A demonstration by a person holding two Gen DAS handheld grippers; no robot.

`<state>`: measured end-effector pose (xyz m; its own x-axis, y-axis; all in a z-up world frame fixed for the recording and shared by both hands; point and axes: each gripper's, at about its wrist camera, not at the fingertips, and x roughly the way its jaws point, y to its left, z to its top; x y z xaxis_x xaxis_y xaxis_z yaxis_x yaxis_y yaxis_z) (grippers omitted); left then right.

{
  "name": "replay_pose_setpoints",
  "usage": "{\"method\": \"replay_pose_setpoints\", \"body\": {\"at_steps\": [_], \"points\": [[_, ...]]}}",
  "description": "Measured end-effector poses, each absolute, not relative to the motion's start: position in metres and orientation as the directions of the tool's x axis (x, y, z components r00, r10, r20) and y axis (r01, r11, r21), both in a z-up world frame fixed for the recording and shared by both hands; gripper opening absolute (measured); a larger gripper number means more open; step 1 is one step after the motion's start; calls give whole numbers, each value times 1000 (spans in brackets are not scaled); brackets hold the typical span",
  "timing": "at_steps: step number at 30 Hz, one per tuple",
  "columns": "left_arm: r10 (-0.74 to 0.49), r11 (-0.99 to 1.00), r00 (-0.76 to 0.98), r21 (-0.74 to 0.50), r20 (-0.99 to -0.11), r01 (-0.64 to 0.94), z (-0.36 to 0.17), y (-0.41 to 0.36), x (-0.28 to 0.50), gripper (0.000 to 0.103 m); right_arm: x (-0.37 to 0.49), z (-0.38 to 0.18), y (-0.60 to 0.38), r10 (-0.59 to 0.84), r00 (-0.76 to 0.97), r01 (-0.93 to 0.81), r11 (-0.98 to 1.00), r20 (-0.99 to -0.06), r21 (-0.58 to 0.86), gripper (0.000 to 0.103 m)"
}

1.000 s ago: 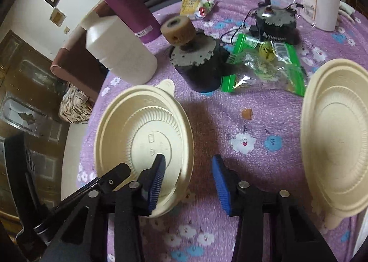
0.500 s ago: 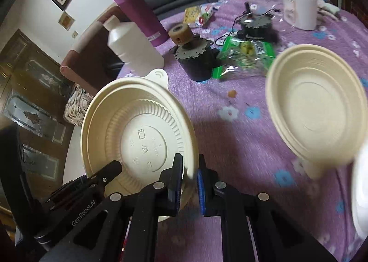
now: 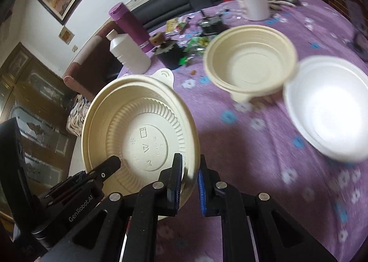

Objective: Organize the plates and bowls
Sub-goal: 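Grasp the rim of the large beige plastic bowl with both grippers, then carry the beige bowl over the red plate stack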

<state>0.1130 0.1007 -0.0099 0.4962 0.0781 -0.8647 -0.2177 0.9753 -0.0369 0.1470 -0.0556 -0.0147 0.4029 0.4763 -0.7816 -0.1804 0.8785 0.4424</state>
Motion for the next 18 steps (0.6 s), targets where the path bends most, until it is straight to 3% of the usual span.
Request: {"method": "replay_pose_setpoints", "body": {"at_steps": [18], "points": [[12,996,518,-33,-855,-78,-26,16,63,13,66,-29,-152,431,474,-73,889,-768,453,13]]}}
